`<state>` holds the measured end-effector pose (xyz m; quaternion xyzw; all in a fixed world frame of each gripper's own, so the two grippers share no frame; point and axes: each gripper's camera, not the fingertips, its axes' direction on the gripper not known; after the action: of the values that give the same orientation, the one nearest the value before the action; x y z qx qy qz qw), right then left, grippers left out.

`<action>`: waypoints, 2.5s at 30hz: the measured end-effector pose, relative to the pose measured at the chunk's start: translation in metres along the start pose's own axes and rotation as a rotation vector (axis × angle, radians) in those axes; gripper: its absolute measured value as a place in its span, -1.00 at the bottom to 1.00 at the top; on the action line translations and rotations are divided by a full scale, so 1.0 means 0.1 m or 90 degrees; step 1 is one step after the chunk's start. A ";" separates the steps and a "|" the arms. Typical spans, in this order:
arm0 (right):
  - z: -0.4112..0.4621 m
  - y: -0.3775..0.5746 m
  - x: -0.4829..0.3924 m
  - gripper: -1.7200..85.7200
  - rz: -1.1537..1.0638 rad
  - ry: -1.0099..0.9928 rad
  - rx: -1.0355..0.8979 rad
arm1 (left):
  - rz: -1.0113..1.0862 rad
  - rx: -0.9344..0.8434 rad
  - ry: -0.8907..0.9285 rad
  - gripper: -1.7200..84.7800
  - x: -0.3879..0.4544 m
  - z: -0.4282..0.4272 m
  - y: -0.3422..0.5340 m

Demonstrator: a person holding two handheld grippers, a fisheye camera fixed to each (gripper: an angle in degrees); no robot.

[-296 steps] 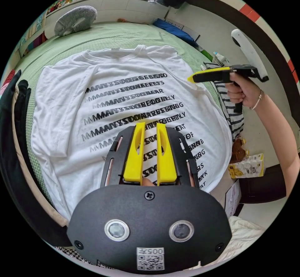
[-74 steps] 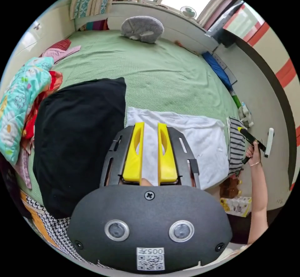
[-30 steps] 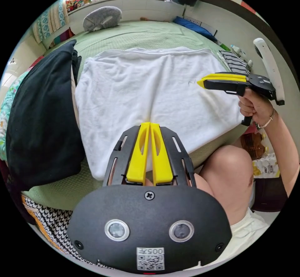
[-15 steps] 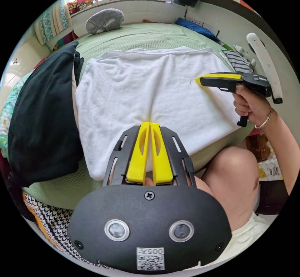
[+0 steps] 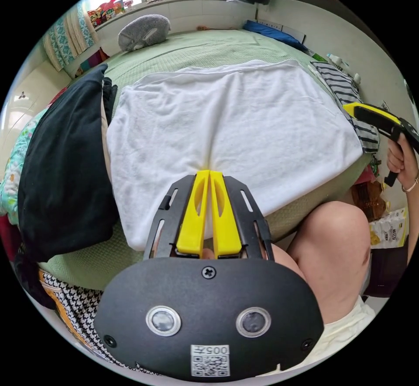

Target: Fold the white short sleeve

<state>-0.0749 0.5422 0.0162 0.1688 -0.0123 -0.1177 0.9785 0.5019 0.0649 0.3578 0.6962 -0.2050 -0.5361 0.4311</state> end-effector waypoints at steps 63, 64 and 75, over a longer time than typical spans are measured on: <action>0.46 -1.41 2.91 -0.67 0.308 -0.293 -0.181 | 0.094 0.096 0.316 -0.91 0.80 -0.56 -0.68; 0.53 -1.46 2.94 -0.67 0.315 -0.291 -0.189 | 0.093 0.094 0.325 -0.91 0.71 -0.55 -0.66; 0.87 -1.88 2.77 -0.85 0.371 -0.262 -0.177 | 0.102 0.107 0.390 -0.91 0.19 -0.74 -0.50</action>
<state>0.1466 0.2768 0.0309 -0.0029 -0.2402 0.1337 0.9615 0.5679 0.1056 0.3100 0.8397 -0.1635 -0.2472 0.4550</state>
